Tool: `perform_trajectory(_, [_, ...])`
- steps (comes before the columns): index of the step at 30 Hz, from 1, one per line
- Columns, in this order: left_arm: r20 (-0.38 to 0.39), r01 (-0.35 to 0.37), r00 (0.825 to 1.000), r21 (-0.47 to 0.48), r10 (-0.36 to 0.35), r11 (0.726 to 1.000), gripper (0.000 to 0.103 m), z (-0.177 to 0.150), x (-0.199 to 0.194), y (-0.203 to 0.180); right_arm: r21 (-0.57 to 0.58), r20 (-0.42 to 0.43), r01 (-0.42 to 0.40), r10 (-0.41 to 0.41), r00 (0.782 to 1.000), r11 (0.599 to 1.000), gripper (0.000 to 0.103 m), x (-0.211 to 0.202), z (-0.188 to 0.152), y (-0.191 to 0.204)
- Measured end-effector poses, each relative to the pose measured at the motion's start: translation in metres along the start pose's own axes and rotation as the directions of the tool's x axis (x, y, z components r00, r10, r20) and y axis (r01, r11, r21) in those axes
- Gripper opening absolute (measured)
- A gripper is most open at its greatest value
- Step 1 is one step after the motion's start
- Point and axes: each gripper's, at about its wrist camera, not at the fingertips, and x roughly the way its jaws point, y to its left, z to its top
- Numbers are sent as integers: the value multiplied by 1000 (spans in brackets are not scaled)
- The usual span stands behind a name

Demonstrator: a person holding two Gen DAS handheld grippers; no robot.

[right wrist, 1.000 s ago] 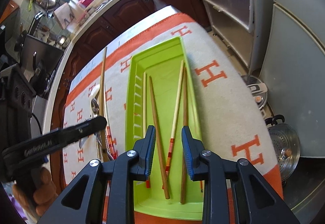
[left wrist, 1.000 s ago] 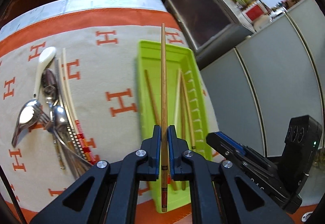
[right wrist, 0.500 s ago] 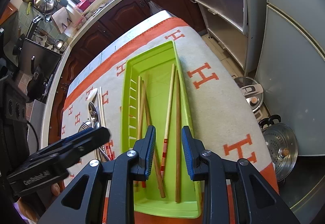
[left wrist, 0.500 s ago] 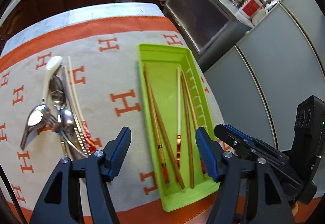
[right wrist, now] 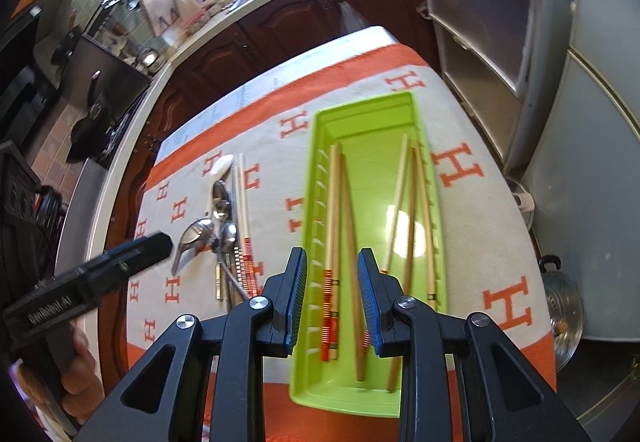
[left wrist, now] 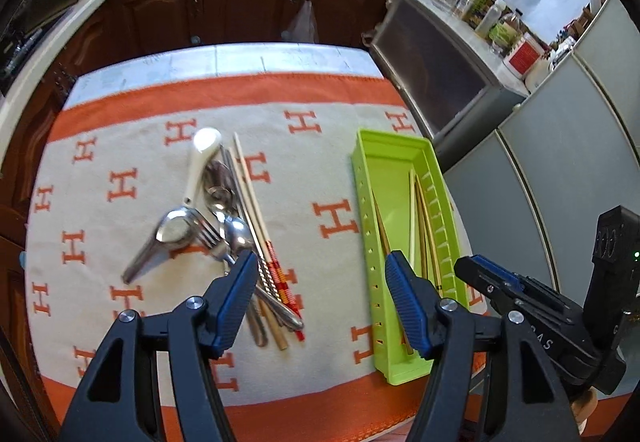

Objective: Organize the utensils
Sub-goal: 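Grasp a red-banded chopstick from the pile with the right tool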

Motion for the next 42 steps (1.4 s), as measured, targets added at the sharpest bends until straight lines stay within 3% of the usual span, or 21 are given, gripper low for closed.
perform_trajectory(6, [88,-39,995,6,39,999,64,11,-41,15,-85,13,-21,22,1000,996,27,-13,11,36])
perform_trajectory(14, [113,-106,988,-2,105,994,64,10,-47,39,-194,-28,-45,40,999,980,27,-7,35,88])
perform_trajectory(24, [38,-115,992,-101,119,988,64,-4,-9,92,-272,-165,-62,17,986,960,27,59,47,128])
perform_trajectory(35, [-74,-114,992,-226,100,967,62,-30,40,138,-253,-339,-77,-14,941,965,26,159,42,129])
perform_trajectory(42, [-107,-106,991,-248,82,963,62,-36,56,145,-266,-387,-47,-62,920,963,15,206,42,134])
